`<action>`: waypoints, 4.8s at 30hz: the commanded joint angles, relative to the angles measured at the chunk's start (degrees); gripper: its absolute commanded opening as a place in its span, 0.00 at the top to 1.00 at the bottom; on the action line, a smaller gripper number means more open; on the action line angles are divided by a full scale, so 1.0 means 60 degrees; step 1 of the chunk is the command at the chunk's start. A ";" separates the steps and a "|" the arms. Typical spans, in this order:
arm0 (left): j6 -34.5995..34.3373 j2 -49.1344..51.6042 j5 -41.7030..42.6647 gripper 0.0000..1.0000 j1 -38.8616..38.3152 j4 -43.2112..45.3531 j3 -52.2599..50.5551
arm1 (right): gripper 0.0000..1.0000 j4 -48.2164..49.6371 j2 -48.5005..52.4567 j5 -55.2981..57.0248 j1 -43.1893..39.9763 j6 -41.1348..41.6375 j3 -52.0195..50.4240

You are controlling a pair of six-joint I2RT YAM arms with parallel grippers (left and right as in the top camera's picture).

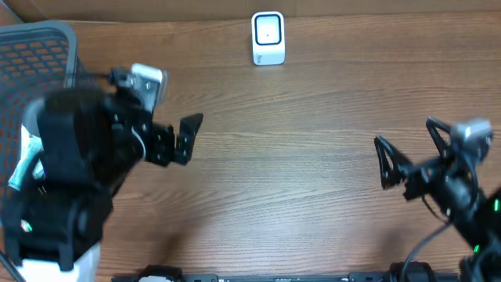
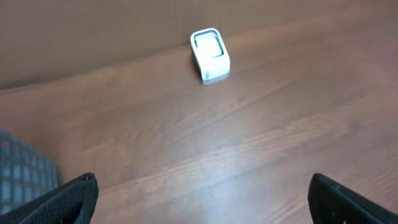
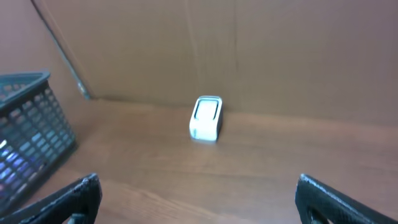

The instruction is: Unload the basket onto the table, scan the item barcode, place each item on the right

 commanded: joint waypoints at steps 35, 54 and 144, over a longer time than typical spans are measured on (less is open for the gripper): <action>-0.3395 0.3519 -0.2539 0.00 0.7420 -0.2670 0.3883 | 0.00 -0.4645 0.7439 -0.0463 0.0066 0.0251 0.4652; -0.4135 0.7777 -0.2138 0.07 0.8604 -0.2197 0.3883 | 0.00 -0.4386 0.7439 -0.0448 0.0066 0.0255 0.4652; -0.1541 0.8885 -0.0346 0.93 0.8353 -0.3865 0.8397 | 0.00 -0.4386 0.7439 -0.0448 0.0066 0.0255 0.4652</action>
